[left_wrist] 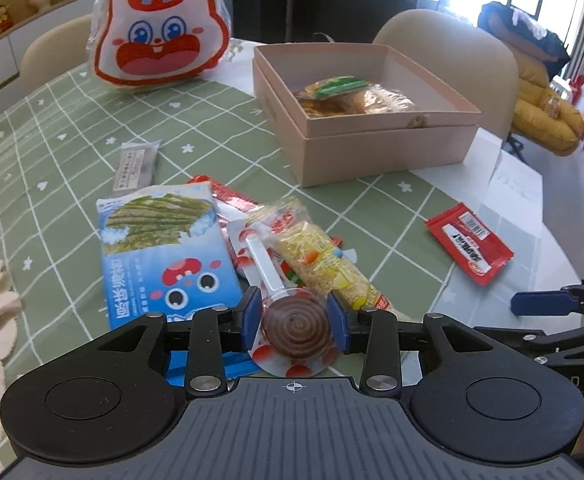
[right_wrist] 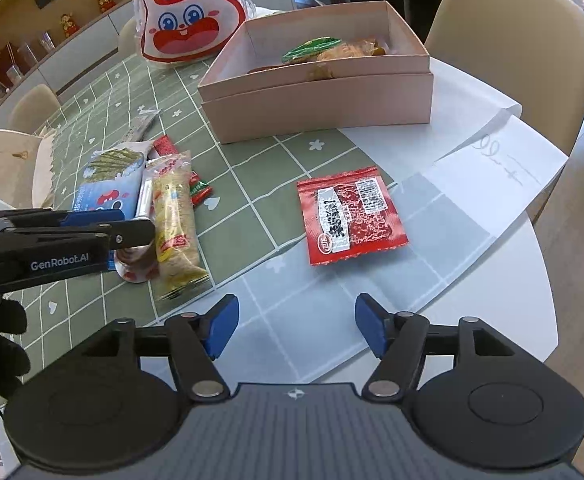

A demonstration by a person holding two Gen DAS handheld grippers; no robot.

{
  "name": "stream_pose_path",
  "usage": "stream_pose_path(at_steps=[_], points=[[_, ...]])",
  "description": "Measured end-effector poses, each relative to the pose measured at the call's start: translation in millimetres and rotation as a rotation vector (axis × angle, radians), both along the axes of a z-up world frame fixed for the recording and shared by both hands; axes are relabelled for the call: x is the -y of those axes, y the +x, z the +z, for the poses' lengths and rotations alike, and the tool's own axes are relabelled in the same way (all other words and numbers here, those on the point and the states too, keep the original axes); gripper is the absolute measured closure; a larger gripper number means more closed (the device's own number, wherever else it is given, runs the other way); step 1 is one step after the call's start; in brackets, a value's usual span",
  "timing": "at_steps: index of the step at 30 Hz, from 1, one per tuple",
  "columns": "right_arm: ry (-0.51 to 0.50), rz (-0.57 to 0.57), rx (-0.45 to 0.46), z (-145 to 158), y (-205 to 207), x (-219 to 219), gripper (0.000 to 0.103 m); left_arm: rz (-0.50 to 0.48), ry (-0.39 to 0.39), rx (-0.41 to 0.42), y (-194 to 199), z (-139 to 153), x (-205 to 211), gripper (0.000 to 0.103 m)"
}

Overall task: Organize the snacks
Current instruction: 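Grasp the brown swirl lollipop with the left tool while the right grasps the yellow stick snack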

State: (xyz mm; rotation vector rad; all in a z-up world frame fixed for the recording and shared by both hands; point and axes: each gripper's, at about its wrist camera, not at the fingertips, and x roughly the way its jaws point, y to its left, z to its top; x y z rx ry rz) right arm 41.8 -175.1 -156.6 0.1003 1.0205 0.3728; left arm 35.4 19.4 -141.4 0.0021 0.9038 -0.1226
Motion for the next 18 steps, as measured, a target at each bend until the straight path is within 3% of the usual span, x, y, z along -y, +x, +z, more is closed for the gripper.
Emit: stream_pose_path(at_steps=[2,5,9,11,13,16,18], points=[[0.017,-0.004,-0.001,0,0,2,0.033,-0.041,-0.067,-0.013,-3,-3,-3,0.062],[0.056,-0.010,-0.009,-1,1,4,0.025,-0.097,-0.090,-0.012,-9,-4,-4,0.062],[0.082,-0.025,-0.020,-2,2,4,0.019,-0.053,-0.085,-0.028,-13,-6,-16,0.055],[0.087,-0.018,-0.026,-2,4,2,0.016,-0.019,-0.061,-0.025,-15,-4,-22,0.057],[0.080,-0.008,-0.026,-2,4,0,0.014,-0.002,-0.059,-0.012,-18,2,-28,0.061],[0.043,0.032,-0.012,-2,3,-6,0.012,-0.034,-0.142,0.017,-25,12,-27,0.061],[0.004,0.067,-0.003,-2,2,-11,0.016,-0.065,-0.121,0.038,-27,13,-16,0.061]])
